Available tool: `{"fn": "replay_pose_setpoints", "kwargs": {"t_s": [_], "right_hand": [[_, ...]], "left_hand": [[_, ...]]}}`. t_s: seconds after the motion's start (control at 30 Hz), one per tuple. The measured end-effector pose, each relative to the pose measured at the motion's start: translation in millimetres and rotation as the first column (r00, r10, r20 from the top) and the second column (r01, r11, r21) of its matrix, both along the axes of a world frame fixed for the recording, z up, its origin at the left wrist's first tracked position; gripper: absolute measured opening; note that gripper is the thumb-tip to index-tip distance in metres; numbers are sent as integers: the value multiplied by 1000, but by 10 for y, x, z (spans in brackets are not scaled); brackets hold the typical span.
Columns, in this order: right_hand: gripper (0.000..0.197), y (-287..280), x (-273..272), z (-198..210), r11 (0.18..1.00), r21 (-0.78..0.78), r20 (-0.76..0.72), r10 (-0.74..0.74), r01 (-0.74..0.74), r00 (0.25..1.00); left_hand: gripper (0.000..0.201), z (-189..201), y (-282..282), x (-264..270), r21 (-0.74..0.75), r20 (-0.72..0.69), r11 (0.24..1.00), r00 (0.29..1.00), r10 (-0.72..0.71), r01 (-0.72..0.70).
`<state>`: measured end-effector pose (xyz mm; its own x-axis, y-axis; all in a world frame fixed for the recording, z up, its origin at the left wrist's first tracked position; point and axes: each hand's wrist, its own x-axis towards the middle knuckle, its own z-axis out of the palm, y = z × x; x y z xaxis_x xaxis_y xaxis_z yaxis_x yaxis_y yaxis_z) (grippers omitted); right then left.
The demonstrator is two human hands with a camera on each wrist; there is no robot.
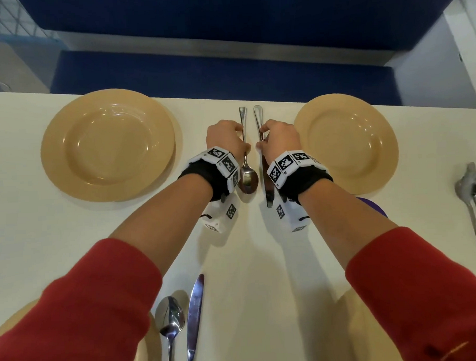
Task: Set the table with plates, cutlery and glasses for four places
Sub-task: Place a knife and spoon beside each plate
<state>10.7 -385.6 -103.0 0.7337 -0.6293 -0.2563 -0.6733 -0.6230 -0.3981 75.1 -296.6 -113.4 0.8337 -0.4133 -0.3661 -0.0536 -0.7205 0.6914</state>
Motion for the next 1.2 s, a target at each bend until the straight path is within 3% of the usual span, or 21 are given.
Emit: {"fn": "replay_pose_setpoints", "kwargs": {"t_s": [0.87, 1.2], "right_hand": [[30, 23, -135, 10, 1000, -2, -14, -11, 11, 1000], [33, 14, -199, -11, 994, 66, 25, -91, 89, 996]], "left_hand": [[42, -12, -80, -161, -26, -6, 997, 998, -69, 69], [43, 1, -45, -196, -16, -5, 998, 999, -53, 53]]}}
